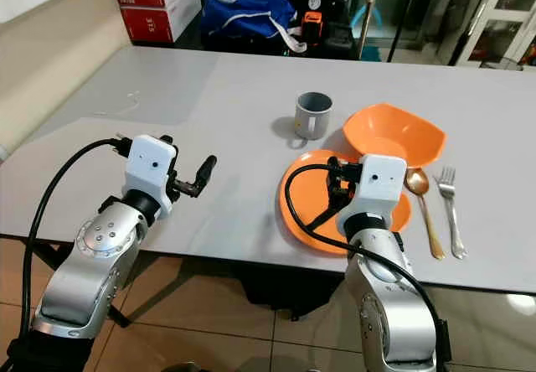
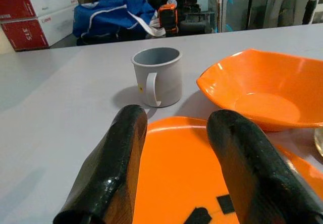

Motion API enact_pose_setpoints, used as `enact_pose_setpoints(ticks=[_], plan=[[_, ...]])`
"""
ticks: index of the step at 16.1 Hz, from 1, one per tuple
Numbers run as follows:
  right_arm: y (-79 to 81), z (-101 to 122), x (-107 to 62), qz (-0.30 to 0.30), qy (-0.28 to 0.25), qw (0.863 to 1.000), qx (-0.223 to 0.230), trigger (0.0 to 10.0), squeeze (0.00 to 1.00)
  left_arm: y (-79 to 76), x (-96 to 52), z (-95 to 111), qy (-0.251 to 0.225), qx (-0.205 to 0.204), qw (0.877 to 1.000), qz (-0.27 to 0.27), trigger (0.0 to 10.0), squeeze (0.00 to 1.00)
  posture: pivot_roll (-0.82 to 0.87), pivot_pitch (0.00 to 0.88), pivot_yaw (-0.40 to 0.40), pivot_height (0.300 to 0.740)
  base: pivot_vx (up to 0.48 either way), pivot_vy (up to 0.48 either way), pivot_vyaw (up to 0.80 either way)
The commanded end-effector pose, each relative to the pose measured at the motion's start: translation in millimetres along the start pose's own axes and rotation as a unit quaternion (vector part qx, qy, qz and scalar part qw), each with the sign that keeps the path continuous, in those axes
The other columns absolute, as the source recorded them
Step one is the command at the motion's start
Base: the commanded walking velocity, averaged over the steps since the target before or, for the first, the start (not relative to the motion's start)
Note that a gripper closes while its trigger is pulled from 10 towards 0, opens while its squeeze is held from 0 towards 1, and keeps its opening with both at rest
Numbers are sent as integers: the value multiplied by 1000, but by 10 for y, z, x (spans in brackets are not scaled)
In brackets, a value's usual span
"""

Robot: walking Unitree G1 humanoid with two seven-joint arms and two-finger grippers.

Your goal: Setting the table

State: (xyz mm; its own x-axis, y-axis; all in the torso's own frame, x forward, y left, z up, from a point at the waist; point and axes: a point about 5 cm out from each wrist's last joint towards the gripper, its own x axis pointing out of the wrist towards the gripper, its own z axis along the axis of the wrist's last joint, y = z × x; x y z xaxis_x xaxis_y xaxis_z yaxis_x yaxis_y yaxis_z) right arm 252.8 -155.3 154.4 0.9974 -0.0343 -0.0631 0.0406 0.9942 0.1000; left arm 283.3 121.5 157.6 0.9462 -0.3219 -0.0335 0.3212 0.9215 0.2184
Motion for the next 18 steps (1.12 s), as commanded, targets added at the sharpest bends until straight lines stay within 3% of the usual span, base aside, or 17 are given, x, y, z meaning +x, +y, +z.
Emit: enact_pose_setpoints(ticks=[1,6,7,8,9,12,16,18], plan=[[-6,37,-20,-2,-4,1000,-1,10000,0,4,-11,30,-6,6,1000,2,10000,0,20,0,26,740,0,0,0],[-6,37,-20,-2,-4,1000,-1,10000,0,4,-11,30,-6,6,1000,2,10000,0,20,0,26,740,0,0,0],[20,79,8,6,-11,1000,-3,10000,31,24,-3,40,-4,-9,1000,8,10000,784,16,71,34,740,0,0,0],[46,117,36,12,-20,1000,-1,10000,31,44,14,60,-2,-22,1000,12,10000,784,17,71,33,740,0,0,0],[89,186,64,36,-42,998,12,10000,1000,70,29,114,-14,-46,999,8,10000,1000,22,69,28,740,0,0,0],[109,331,49,53,-97,994,13,10000,1000,69,10,163,-31,-58,998,-2,10000,1000,23,64,26,740,0,0,0],[90,337,68,59,-104,993,18,10000,1000,72,14,215,-43,-56,997,-1,10000,1000,30,58,14,740,0,0,0],[109,336,83,74,-113,991,7,10000,1000,158,17,221,-49,-49,997,32,10000,1000,35,60,11,740,0,0,0]])
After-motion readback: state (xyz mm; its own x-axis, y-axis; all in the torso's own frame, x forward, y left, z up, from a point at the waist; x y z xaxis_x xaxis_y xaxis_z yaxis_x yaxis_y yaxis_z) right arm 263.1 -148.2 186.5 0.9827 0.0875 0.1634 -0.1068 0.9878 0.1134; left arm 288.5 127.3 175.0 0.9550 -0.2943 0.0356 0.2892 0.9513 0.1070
